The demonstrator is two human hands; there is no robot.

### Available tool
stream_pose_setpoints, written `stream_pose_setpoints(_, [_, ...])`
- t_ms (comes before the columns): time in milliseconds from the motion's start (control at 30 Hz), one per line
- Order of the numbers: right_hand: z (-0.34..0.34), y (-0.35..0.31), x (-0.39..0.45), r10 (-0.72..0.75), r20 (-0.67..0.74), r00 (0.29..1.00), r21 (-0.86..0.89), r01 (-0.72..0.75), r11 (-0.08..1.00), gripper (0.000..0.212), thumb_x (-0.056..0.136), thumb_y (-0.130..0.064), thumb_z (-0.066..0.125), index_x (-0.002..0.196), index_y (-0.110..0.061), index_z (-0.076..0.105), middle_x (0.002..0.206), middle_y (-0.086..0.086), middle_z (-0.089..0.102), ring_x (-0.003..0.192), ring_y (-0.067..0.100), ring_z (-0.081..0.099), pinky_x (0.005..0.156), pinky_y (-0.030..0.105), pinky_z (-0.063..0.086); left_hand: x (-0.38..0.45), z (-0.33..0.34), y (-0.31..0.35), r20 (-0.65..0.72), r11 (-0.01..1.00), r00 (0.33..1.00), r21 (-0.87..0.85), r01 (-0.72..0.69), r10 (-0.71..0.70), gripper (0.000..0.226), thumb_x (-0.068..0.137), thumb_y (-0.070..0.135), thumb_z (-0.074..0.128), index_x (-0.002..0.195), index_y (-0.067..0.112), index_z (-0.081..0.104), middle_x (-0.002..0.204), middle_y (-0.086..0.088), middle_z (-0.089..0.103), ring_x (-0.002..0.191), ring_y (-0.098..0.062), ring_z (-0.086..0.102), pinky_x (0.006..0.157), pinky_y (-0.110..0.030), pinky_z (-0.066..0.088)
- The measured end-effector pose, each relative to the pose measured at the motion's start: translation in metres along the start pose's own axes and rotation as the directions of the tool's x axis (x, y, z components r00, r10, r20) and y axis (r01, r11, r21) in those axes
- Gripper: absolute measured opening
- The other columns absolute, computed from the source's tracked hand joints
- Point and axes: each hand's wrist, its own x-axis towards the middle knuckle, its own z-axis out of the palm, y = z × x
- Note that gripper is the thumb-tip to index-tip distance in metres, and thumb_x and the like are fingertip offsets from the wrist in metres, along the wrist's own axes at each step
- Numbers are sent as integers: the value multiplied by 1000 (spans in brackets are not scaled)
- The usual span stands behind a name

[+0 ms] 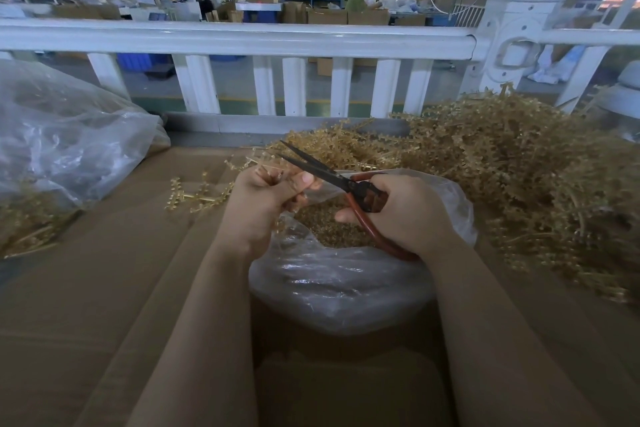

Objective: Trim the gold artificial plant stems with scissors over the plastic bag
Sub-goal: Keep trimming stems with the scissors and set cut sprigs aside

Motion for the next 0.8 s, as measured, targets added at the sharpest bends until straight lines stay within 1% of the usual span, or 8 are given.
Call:
stream_pose_setpoints(67, [0,1,0,-16,10,1000,-31,16,999,57,56,-96,51,73,-42,58,69,-22,61,72,-7,57,50,13,33,0,-1,-1,15,1000,1000,21,11,-11,19,83,8,72,70,20,79,71,0,74,57,-8,58,57,-19,48])
stream_pose_setpoints(167, [-1,1,1,-49,40,998,-36,50,998,72,54,-103,39,84,-41,60,75,-21,61,73,-7,54,57,14,34,1,-1,-2,50,996,998,80,26,-30,25,85,2,70,73,22,80,76,-4,75,68,-18,62,61,-24,49])
stream_pose_setpoints(233, [-1,2,1,-53,51,997,-32,55,998,79,52,-104,33,89,-40,62,78,-22,61,75,-8,54,60,14,35,1,-1,-3,71,994,997,102,27,-34,25,85,1,71,75,22,80,76,-5,75,68,-18,61,60,-24,48])
stream_pose_setpoints(300, [-1,2,1,-56,49,997,-38,58,998,76,52,-104,35,89,-42,60,76,-24,60,74,-9,53,59,13,34,2,-2,-4,78,995,996,101,25,-33,23,85,0,71,76,20,80,75,-5,75,62,-14,60,57,-21,47])
stream_pose_setpoints(400, [-2,0,-1,-72,22,997,-44,73,996,67,54,-102,39,89,-47,58,73,-27,58,71,-13,51,56,10,32,2,-4,-5,84,994,996,110,20,-30,21,85,2,71,78,20,80,77,-5,75,64,-15,60,57,-22,47])
stream_pose_setpoints(500, [-3,0,-1,-79,21,997,-50,80,996,70,53,-101,37,92,-48,61,74,-27,59,71,-13,50,57,9,32,1,-5,-6,90,991,996,134,5,-17,23,85,2,71,78,22,80,77,-4,76,62,-12,61,57,-21,47])
stream_pose_setpoints(700, [-3,0,0,-71,38,997,-41,73,996,63,54,-100,39,80,-46,58,70,-23,59,68,-10,52,55,11,32,2,-5,-7,70,993,997,117,13,-21,19,85,1,72,79,18,78,80,-7,76,71,-21,64,65,-31,50])
stream_pose_setpoints(800, [-1,1,-1,-49,23,999,-45,50,998,55,54,-99,46,68,-46,51,65,-23,57,69,-12,54,52,11,29,3,-3,-8,62,997,998,72,21,-25,15,83,-1,72,81,14,76,81,-8,75,71,-17,69,63,-24,53])
